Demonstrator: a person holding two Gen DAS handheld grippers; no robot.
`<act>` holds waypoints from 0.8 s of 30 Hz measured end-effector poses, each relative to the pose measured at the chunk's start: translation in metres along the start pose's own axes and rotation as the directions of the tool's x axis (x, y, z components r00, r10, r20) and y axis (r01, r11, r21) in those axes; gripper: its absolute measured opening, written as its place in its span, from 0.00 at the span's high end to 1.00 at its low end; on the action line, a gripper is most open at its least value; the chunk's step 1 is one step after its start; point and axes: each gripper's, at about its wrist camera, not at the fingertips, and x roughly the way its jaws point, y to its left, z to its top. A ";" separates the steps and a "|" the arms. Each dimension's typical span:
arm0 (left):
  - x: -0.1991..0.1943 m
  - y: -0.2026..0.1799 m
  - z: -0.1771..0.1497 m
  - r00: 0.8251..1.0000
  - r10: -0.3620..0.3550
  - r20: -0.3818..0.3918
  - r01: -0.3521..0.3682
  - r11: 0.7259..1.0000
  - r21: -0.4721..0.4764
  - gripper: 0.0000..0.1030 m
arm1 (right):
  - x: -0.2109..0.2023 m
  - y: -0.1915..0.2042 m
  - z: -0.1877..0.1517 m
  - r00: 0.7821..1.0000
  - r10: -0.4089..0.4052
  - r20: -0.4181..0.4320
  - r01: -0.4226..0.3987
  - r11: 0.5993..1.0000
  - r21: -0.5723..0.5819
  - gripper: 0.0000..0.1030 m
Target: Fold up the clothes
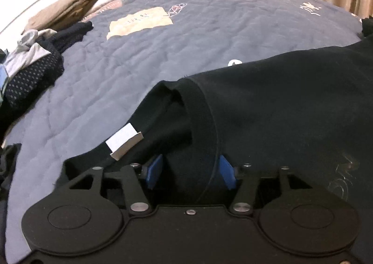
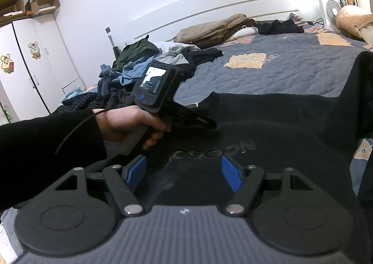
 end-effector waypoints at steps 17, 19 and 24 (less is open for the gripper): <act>-0.031 0.016 0.025 0.958 0.169 0.230 -0.143 0.982 -0.126 1.00 | -0.001 -0.001 -0.001 1.000 -0.007 0.001 0.007 1.000 0.004 0.31; -0.028 0.018 0.026 0.972 0.150 0.179 -0.134 0.986 -0.098 0.99 | -0.001 -0.001 -0.001 1.000 -0.005 -0.002 0.005 1.000 0.002 0.31; -0.050 0.049 0.002 0.974 0.174 0.142 -0.157 0.979 -0.127 0.60 | -0.001 -0.002 0.000 1.000 -0.005 -0.005 0.005 1.000 0.007 0.31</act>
